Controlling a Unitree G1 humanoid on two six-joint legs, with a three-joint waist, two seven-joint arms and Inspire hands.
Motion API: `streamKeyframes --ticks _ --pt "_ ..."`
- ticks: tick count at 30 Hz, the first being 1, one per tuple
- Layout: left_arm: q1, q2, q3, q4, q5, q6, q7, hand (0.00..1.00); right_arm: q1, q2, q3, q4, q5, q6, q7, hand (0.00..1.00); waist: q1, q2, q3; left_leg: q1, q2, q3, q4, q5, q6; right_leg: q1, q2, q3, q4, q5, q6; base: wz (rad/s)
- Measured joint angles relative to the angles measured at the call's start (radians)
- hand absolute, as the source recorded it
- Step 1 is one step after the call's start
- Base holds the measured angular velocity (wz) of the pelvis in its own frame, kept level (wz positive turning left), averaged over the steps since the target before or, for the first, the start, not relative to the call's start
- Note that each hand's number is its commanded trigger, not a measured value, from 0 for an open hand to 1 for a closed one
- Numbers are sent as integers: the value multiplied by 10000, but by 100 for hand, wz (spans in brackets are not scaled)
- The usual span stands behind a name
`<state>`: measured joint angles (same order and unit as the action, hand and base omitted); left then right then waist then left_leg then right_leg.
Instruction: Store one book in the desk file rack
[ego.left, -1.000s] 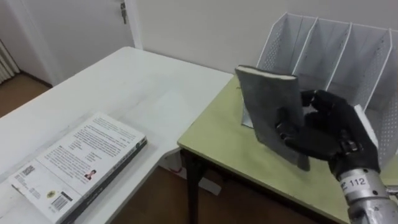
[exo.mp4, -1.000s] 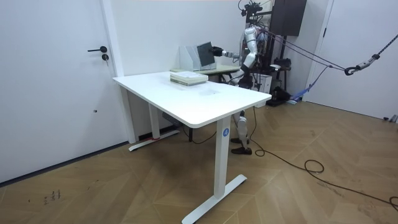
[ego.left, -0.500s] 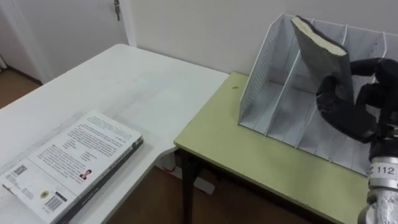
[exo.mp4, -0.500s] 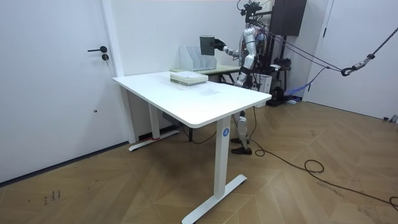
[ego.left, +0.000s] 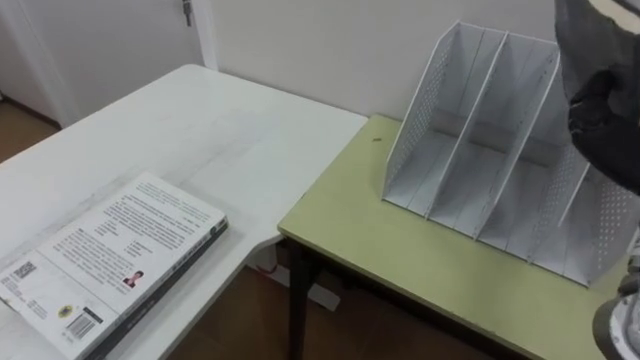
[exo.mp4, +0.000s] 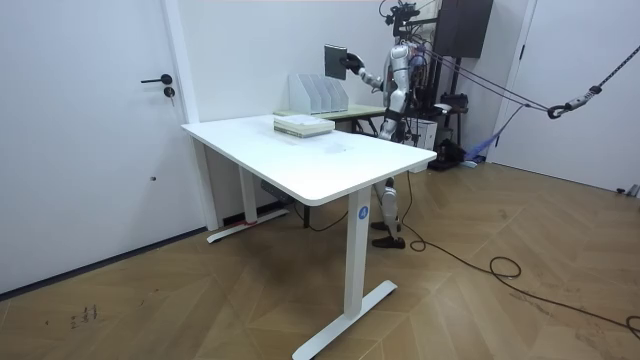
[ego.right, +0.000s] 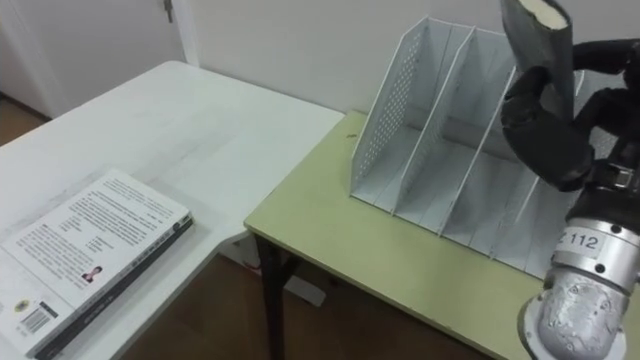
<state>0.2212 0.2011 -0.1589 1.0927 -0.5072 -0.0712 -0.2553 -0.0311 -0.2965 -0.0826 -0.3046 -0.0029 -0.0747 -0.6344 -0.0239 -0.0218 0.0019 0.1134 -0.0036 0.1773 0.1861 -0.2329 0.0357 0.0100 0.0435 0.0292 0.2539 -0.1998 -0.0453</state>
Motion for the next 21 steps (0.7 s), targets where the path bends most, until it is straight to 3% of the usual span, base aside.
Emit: streamKeyframes --ticks 16,21 --pt "11 -51 -20 5 195 5 381 0 -542 -3 -517 746 883 -3 -844 100 -107 11 -39 9 89 117 -2 -1 -1 111 104 171 -330 210 -22 -3" --pt "8 -130 -21 40 145 -1 476 0 -918 -11 -619 1347 2096 -14 -1069 100 -77 74 -23 31 91 118 -3 0 -1 114 107 188 -322 237 -13 -1"
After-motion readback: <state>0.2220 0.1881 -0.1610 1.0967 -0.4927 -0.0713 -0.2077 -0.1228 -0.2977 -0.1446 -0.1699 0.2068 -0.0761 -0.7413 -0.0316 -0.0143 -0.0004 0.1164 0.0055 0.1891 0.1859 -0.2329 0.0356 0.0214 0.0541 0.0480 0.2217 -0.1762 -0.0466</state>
